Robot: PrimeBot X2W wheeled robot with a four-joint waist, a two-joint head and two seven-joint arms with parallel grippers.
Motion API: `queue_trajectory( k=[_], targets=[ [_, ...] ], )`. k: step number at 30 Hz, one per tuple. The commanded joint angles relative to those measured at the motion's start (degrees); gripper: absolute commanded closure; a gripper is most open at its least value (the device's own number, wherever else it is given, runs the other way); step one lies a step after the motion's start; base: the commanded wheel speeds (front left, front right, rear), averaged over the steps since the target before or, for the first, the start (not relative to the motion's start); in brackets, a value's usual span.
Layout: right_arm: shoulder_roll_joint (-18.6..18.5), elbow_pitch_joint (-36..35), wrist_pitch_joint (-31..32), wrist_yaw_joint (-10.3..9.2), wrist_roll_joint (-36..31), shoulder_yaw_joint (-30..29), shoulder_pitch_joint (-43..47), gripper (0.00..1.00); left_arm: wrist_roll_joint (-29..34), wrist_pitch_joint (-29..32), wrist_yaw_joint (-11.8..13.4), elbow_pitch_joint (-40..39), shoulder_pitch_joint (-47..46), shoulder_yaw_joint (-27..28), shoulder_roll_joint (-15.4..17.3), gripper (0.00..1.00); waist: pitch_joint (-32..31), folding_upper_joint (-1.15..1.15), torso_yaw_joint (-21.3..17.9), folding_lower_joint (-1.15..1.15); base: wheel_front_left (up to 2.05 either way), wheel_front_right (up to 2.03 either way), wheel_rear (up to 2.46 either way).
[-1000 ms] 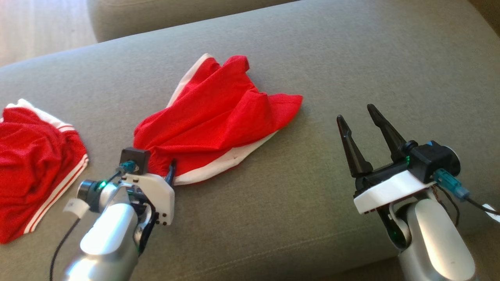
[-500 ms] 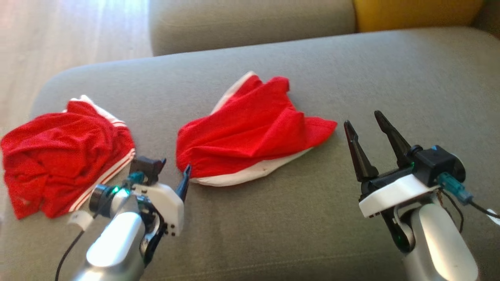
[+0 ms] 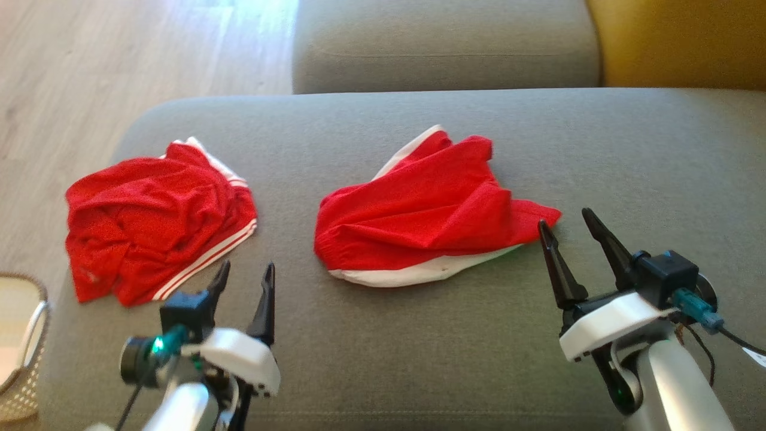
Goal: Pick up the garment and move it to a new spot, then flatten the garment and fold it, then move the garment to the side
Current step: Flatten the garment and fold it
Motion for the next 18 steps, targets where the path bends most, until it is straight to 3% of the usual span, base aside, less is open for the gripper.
queue_trajectory(
  k=[1, 7, 18],
  targets=[
    [0.27, -1.56, 0.09, -0.02, 0.44, 0.98, -1.69, 0.0, -0.02, -0.74, 0.55, -2.62, -1.87, 2.66, 0.7, 0.0, 0.34, 0.0, 1.09, 0.0, 0.0, 0.0, 0.0],
    [0.27, 2.5, 2.98, -0.02, 3.21, -1.08, -4.58, 0.0, 1.99, -1.14, 1.04, -7.05, 1.26, 2.1, 0.43, 0.0, 2.35, 0.0, 4.95, 0.0, 0.0, 0.0, 0.0],
    [0.27, 17.86, 8.91, -0.02, -3.3, -7.34, -18.4, 0.0, 3.42, -1.23, -0.01, -7.13, -0.23, 1.7, -1.29, 0.0, 7.28, 0.0, 11.98, 0.0, 0.0, 0.0, 0.0]
  ],
)
